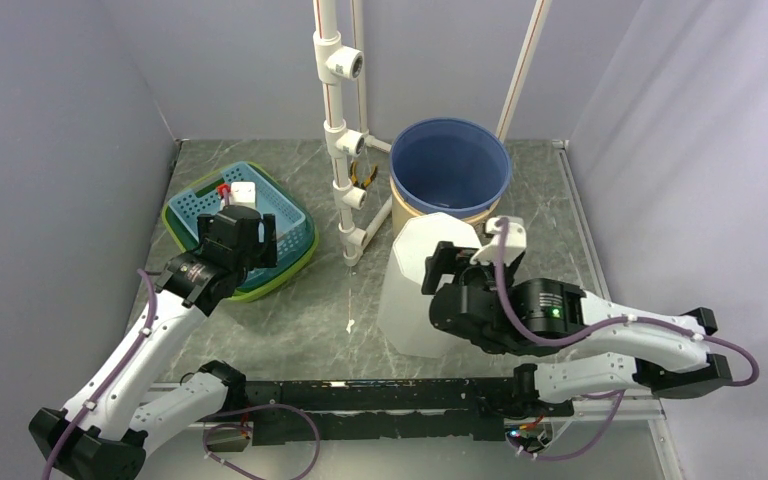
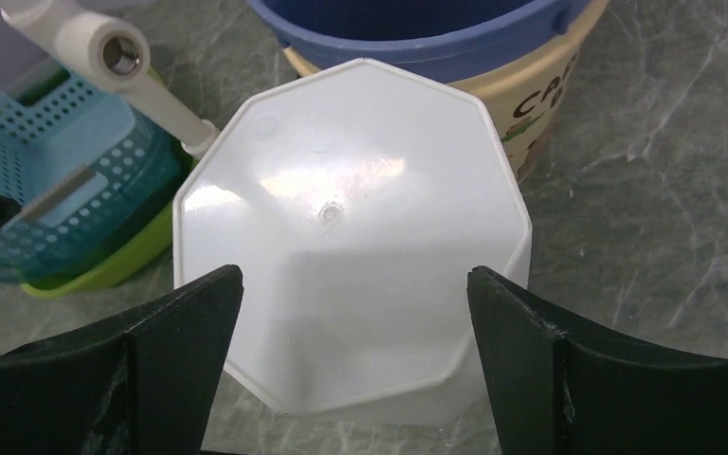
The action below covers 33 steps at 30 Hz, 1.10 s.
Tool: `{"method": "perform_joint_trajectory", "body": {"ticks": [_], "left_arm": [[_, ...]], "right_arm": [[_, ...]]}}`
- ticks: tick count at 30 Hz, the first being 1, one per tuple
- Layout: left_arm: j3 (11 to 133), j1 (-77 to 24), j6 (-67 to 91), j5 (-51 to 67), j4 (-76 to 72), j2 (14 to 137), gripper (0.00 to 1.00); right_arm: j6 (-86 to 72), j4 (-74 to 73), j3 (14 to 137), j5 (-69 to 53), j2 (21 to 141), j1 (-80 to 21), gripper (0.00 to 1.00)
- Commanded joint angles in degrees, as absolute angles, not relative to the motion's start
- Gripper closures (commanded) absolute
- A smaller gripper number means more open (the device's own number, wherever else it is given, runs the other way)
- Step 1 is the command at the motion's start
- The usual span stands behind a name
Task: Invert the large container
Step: Move the container to the corner of the board.
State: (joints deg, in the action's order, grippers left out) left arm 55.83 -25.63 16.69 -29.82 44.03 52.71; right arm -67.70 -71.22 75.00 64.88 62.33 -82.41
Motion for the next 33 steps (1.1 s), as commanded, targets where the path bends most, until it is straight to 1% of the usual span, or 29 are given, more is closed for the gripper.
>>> {"method": "perform_joint_trajectory", "body": {"ticks": [1,3,5,8,11,13,16,19,23,28,33], "left_arm": [[56.6,-25.5,15.3,-30.24,42.9,52.43,0.11],[56.47,-25.49,15.26,-30.29,42.75,52.56,0.11],[56.2,-25.49,15.12,-30.85,42.23,52.41,0.11],[55.46,-25.49,14.92,-31.33,41.38,51.77,0.11],[54.75,-25.49,14.51,-31.61,40.24,51.04,0.11],[54.37,-25.52,14.3,-32.02,39.66,50.68,0.11],[54.08,-25.49,14.61,-32.39,39.49,50.39,0.11],[54.05,-25.49,14.42,-32.43,39.14,50.29,0.11],[54.07,-25.49,14.8,-33.08,39.3,50.43,0.1],[53.89,-25.49,14.93,-33.66,39.11,50.41,0.1],[53.49,-25.49,14.55,-32.96,38.09,50.81,0.1]], "right_arm": [[-77.83,-84.54,68.05,48.28,59.7,-81.83,0.06],[-78.97,-85.9,67.93,48.05,57.57,-81.52,0.06],[-76.74,-85.27,69.23,46.83,55.31,-81.33,0.06],[-64.94,-76.09,75.26,43.28,53.04,-81.32,0.06],[-55.91,-68.53,80.86,42.13,54.07,-81.37,0.04],[-51.52,-67.69,85.8,42.32,57.63,-81.3,0.03],[-45.8,-70.37,94.52,43.82,66.42,-81.3,0.01],[-42.25,-77.04,103.95,47.0,76.6,-81.3,0.0],[-42.0,-85.71,111.77,53.25,89.82,-80.98,0.0],[-43.21,-85.9,115.44,53.86,95.77,-78.44,0.0],[-43.73,-85.96,112.57,54.88,96.29,-76.13,0.0]]}}
